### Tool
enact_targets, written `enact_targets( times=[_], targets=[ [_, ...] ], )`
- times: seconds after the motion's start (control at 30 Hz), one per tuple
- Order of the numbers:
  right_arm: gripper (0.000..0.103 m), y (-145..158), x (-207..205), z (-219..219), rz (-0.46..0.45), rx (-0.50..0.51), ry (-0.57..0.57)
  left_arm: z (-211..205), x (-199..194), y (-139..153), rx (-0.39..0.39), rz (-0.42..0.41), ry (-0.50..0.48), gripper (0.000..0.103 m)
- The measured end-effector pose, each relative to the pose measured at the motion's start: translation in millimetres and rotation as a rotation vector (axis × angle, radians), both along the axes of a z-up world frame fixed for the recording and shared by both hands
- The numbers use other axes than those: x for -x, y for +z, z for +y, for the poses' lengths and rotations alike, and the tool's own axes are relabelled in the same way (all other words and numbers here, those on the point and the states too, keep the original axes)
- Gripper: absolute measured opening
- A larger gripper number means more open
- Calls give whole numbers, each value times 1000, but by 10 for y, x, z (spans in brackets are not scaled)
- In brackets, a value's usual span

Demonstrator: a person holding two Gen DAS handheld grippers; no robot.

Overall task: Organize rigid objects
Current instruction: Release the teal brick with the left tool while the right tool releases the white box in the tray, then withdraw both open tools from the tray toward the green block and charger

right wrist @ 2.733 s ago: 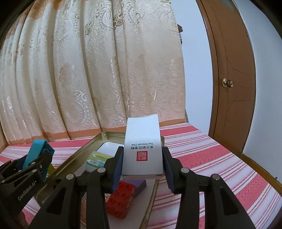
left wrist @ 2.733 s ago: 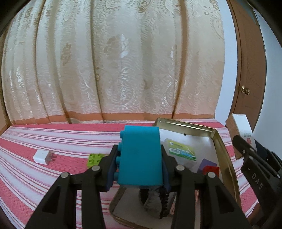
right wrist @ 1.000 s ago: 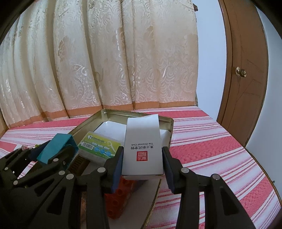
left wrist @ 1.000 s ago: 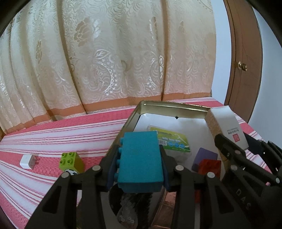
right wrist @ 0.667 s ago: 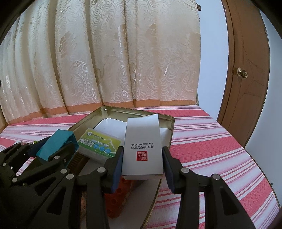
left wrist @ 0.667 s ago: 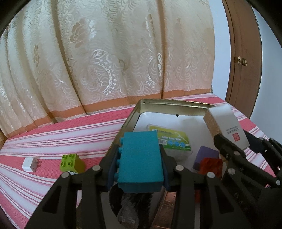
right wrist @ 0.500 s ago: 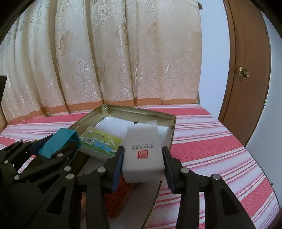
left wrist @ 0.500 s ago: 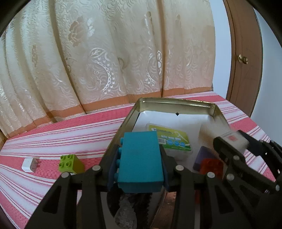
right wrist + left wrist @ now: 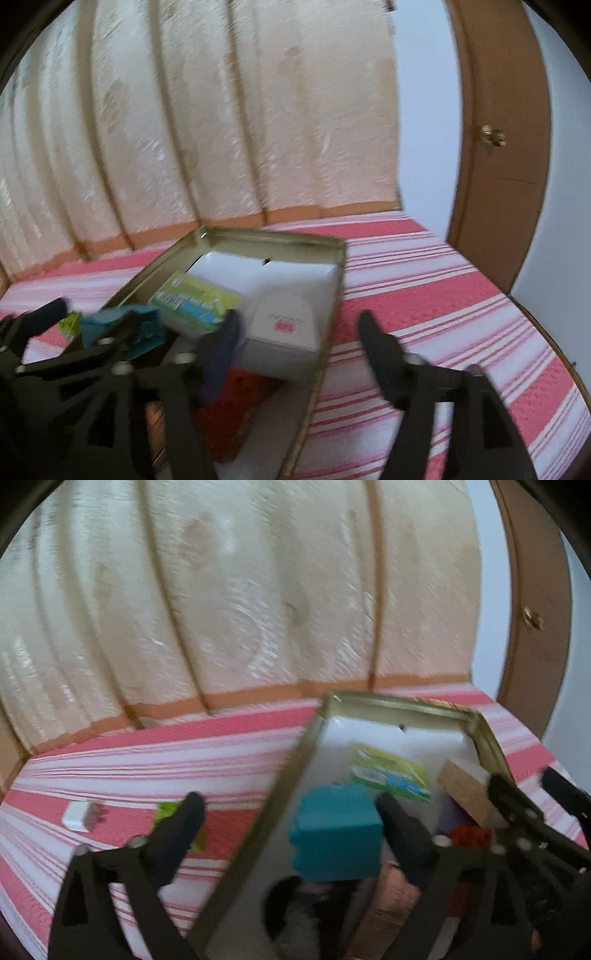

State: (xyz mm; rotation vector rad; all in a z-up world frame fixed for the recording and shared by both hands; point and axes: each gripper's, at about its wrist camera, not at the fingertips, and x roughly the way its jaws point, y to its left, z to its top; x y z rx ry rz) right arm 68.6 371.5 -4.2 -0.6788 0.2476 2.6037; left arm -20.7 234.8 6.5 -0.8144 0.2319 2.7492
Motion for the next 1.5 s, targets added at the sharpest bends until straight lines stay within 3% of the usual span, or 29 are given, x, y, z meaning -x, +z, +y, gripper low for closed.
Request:
enact_targets(
  times=[0.03,0.17,0.33,0.5,0.77,1.0,1.27,1.5],
  targets=[
    [86,13,-29,19,20,10,-7,-51,-5,26,-23,14,10,103],
    [86,49,-95,44,65,25,-17,-165,-59,88,-113,29,-32,103],
    [86,68,-111,-26,85,-24,-14,-167,-103,102,-69,81,-15,103],
    [86,115,-162,-56,126,-59,-21,-224,-93,67,-87,60,-10,103],
    [86,156,-286,-122,223,-88,-37,-377,-170,61,-77,117,18,103],
    [86,164,-355,-199,244,-134,-79,-534,-186,40,-72,138,50,103],
    [87,165,-506,-194,291,-65,-145,-685,-215,14,-44,170,62,102],
    [86,156,-512,-376,277,-83,-157,-797,-249,24,-48,176,41,102]
  ],
)
